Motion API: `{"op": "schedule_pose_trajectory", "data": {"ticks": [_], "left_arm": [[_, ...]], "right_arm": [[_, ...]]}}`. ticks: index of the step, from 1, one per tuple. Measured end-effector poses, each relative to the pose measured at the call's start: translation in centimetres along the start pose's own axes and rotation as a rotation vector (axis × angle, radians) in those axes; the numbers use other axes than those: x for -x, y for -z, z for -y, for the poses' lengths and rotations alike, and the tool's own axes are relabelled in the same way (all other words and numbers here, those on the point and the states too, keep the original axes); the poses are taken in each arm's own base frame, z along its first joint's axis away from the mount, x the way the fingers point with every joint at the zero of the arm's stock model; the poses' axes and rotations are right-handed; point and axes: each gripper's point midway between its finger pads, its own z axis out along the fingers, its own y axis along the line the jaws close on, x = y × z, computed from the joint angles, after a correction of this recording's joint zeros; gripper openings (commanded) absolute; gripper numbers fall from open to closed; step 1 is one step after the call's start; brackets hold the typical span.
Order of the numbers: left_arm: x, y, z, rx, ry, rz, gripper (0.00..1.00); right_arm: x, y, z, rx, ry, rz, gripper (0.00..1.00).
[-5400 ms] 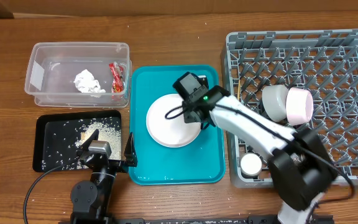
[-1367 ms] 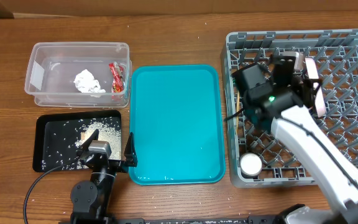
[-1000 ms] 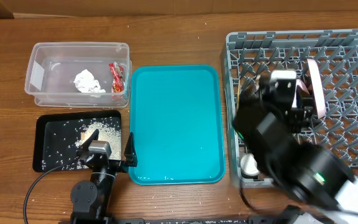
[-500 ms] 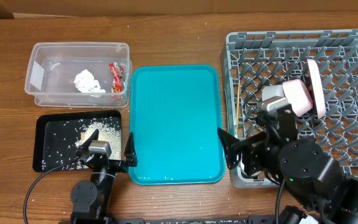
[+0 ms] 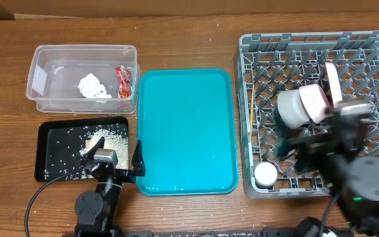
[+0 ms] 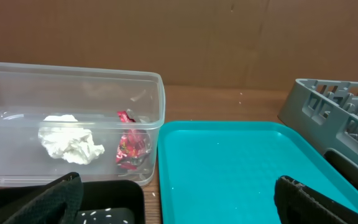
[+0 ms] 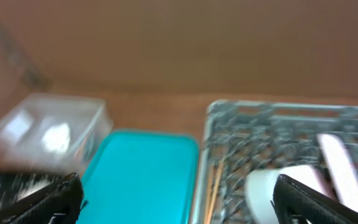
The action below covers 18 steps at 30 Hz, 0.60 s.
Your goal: Sort waste into correct bins and load items into the dishwasher
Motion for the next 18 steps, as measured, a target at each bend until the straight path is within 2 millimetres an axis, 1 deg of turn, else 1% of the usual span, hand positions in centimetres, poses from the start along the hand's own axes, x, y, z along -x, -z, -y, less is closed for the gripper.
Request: {"op": "schedule_pose_trajectory", "data": {"ticks": [1,3,4,5,8,10,12,14,18], "left_arm": [[0.0,0.0,0.0,0.0,0.0,0.0,1.0],[0.0,0.0,0.0,0.0,0.0,0.0,1.0],[0.0,0.0,0.0,0.0,0.0,0.0,1.0],[0.0,0.0,0.0,0.0,0.0,0.0,1.0],[0.0,0.0,0.0,0.0,0.0,0.0,1.0],[0.0,0.0,0.0,0.0,0.0,0.0,1.0],[0.0,0.0,0.0,0.0,0.0,0.001,1.0],[0.0,0.0,0.0,0.0,0.0,-0.001,1.0],[0.0,0.0,0.0,0.0,0.0,0.001,1.0]], "right_arm": [[0.8,0.2,0.9,-0.02,-0.023,0.034,1.0],[2.0,0.3,1.9,-0.029,-0.038,0.088,1.0],[2.2,0.2,2.4,-0.032,-0.034,0.109,1.0],[2.0,0.1,3.0,-0.04,-0.027,0.12,1.0],[0.2,-0.8,4.6,-0.064,-0.013,0.113,1.0],[-1.9,-1.5,5.8,-0.08,-0.017,0.095,1.0],[-3.9,-2.1,6.5,-0.08,-0.022,0.093,1.0],[-6.1,-2.4,6.7,-0.057,-0.022,0.103,1.0],[-8.8,-2.0,6.3,0.0,-0.004,0.196,1.0]]}}
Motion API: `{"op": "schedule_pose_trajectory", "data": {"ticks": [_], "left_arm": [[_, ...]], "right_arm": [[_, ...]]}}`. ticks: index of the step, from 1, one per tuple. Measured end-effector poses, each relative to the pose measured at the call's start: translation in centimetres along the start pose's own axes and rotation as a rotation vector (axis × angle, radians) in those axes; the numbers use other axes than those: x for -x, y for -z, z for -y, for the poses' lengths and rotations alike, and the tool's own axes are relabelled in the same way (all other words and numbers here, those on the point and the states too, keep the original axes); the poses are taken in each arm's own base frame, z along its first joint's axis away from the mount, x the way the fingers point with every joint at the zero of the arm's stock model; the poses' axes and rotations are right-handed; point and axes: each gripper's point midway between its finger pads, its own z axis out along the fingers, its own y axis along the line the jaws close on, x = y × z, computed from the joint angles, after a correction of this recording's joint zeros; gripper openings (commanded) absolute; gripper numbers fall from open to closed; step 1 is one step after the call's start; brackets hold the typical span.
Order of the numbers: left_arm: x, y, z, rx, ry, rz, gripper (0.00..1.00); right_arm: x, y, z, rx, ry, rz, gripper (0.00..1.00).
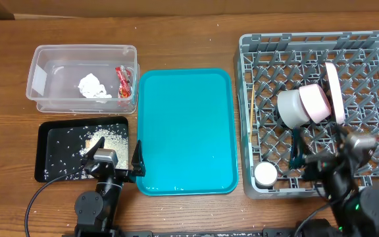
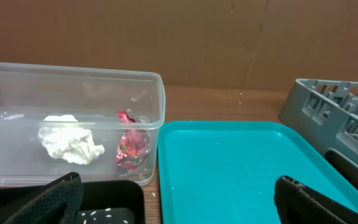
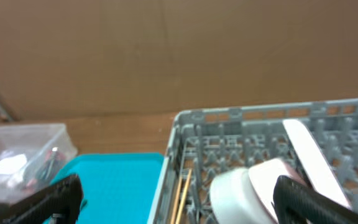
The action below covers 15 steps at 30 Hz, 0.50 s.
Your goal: Sort waste into correct bins and load items into the dishwasher
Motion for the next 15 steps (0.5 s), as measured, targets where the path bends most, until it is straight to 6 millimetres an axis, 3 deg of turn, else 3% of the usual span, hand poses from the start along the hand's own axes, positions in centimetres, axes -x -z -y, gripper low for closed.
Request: {"op": "schedule_pose_trajectory", "data": {"ticks": [5,11,15], "left_arm": [[0.0,0.0,0.0,0.0,0.0,-0.001,1.0],[0.0,0.0,0.0,0.0,0.0,-0.002,1.0],[0.0,0.0,0.0,0.0,0.0,-0.002,1.0]], "right_arm": [[-3.5,-0.1,0.1,0.041,0.011,0.072,1.0],[-8.3,-2.3,0.9,0.045,0.0,0.035,1.0],[-9.3,-3.3,1.2,0.053,0.001,0.061,1.0]]}}
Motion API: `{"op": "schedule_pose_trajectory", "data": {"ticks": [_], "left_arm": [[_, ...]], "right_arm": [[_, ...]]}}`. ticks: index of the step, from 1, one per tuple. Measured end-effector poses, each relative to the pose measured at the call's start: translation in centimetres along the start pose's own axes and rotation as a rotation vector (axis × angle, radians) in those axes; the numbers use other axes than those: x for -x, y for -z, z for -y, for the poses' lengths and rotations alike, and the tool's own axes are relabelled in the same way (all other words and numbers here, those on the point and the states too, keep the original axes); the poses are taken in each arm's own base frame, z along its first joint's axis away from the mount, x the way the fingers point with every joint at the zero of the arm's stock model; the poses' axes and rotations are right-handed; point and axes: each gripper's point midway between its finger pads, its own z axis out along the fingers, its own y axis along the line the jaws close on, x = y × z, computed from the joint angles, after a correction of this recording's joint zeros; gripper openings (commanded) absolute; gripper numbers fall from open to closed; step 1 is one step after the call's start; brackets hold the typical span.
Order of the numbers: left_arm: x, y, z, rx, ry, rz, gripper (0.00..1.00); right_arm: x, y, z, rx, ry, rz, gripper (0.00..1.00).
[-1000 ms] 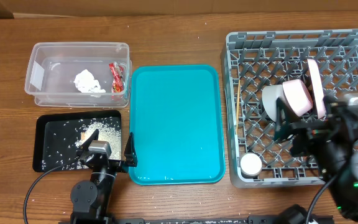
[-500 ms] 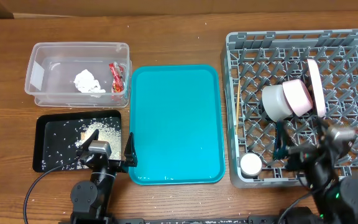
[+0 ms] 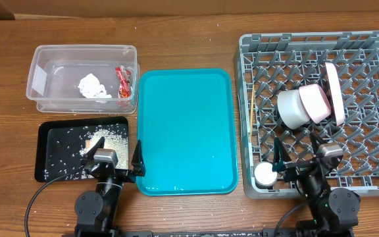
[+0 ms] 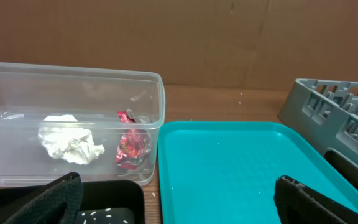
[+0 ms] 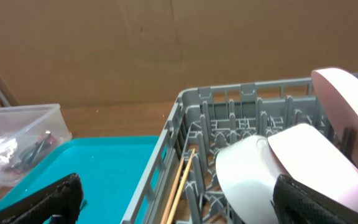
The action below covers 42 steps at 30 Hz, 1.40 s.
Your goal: Sort waste into correct bins and load items into the dishwasher
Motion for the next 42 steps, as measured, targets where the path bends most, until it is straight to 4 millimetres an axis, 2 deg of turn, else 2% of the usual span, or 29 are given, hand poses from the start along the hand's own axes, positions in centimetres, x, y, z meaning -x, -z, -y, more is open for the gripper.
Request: {"op": "schedule_pose_trajectory", "data": {"ticks": [4,8,42], "left_arm": [[0.0,0.0,0.0,0.0,0.0,0.0,1.0],[0.0,0.0,0.0,0.0,0.0,0.0,1.0],[0.0,0.0,0.0,0.0,0.0,0.0,1.0]], "right_arm": [[-0.1,-0.7,0.2,0.008,0.008,0.066,1.0],[-2.3,-1.2,0.7,-0.002,0.004,0.033,1.0],[-2.0,-1.2,0.7,-0.004,0.005,0.044,1.0]]}}
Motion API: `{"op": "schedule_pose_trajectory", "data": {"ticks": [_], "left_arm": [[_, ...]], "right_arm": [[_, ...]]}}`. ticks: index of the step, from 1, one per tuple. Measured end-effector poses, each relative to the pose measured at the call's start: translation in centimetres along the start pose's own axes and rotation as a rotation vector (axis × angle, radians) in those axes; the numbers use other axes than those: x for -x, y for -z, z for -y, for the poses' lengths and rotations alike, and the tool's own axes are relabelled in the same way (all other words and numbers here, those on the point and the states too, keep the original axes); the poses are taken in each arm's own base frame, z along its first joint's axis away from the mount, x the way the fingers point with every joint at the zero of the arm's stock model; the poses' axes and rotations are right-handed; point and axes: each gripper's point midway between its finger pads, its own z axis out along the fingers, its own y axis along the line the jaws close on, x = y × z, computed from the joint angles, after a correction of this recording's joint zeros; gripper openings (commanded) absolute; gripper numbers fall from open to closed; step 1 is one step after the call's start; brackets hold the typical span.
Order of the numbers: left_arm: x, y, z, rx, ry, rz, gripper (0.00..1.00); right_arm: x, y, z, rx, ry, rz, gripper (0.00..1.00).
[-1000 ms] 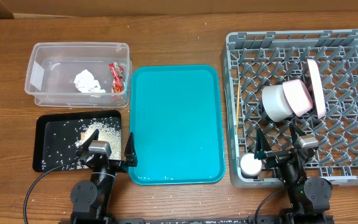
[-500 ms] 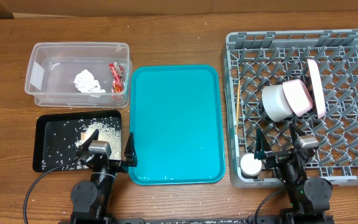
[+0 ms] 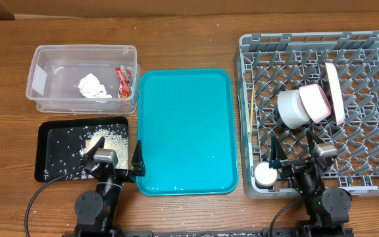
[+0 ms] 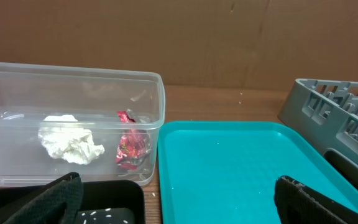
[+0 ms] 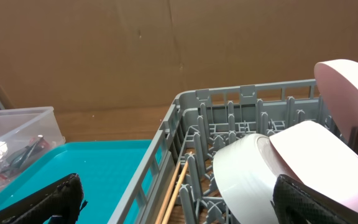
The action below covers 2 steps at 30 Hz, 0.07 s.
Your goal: Sort waste into correct bins and load items into the dishwasher
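The grey dish rack at the right holds a white bowl, a pink cup, a pink plate on edge, wooden chopsticks and a small white cup. The clear bin holds a crumpled white tissue and a red wrapper. A black tray carries scattered rice. The teal tray is bare. My left gripper rests open at the front between black and teal trays. My right gripper rests open over the rack's front edge.
A brown cardboard wall stands behind the wooden table. Cables run from both arm bases at the front edge.
My right gripper has shifted slightly to the left and settled at the rack's front edge. The left arm and all objects are unchanged.
My right arm was blurred in motion, open, over the rack's right middle near the cups. It then stood nearer the front right corner, then at the rack's front edge, where it rests now. The left gripper stayed open and still throughout.
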Motion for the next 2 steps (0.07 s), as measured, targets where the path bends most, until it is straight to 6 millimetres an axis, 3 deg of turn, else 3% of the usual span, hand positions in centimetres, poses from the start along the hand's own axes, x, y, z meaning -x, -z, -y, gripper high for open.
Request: {"op": "schedule_pose_trajectory", "data": {"ticks": [2], "left_arm": [[0.0,0.0,0.0,0.0,0.0,0.0,1.0]], "right_arm": [[0.01,0.0,0.01,0.0,0.0,0.0,1.0]]}}
